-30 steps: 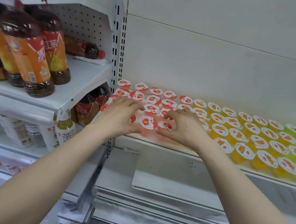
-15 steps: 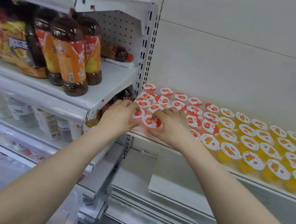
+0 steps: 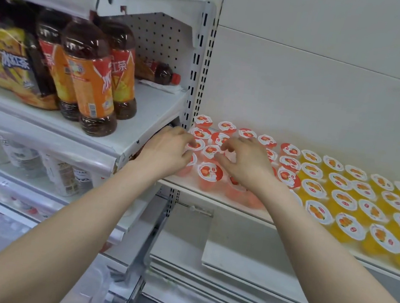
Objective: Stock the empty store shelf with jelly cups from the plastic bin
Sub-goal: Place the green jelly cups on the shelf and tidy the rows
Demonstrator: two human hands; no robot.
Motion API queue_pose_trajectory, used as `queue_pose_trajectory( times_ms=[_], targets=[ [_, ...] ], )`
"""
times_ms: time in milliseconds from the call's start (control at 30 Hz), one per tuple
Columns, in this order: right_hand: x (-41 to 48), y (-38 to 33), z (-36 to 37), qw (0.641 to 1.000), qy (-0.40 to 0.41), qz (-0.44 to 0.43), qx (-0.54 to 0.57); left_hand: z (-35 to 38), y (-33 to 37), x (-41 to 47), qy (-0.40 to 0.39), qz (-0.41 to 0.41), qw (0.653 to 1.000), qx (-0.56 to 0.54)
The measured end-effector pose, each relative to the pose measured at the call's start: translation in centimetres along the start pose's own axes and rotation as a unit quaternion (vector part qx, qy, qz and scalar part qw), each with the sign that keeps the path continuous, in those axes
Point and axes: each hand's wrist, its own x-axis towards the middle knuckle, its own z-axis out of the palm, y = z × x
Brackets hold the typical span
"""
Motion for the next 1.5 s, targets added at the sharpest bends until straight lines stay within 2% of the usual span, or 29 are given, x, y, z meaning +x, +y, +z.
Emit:
queue_pose_trajectory(
  times_ms=[267, 433, 533, 633, 733, 1033, 1500],
  targets=[
    [3.5, -0.5, 2.1, 0.998, -0.050, 0.037, 0.016, 0.7, -0.1, 3.8, -0.093, -0.010, 0.995, 0.023],
    [3.7, 0.0, 2.1, 0.998, -0.051, 0.028, 0.006, 0.8, -0.5, 4.5, -0.089, -0.016, 0.996, 0.023],
    [4.1, 0.6, 1.6, 0.999, -0.033, 0.018, 0.002, 0.9, -0.2, 5.5, -0.058, -0.026, 0.998, 0.017],
    [5.2, 1.6, 1.1, 0.999, 0.007, 0.040, -0.006, 1.4, 0.0, 6.9, -0.029, -0.031, 0.999, -0.002],
    [6.3, 2.7, 1.1, 0.998, 0.004, 0.058, -0.025, 1.9, -0.1, 8.9, -0.013, -0.063, 0.998, -0.019],
    [8.2, 3.8, 2.3, 0.996, -0.059, 0.058, -0.039, 4.6, -0.7, 14.6, -0.096, -0.123, 0.987, -0.031],
    [7.7, 4.0, 2.2, 0.997, -0.048, 0.056, 0.000, 5.4, -1.2, 15.1, -0.070, -0.125, 0.988, -0.063]
  ],
)
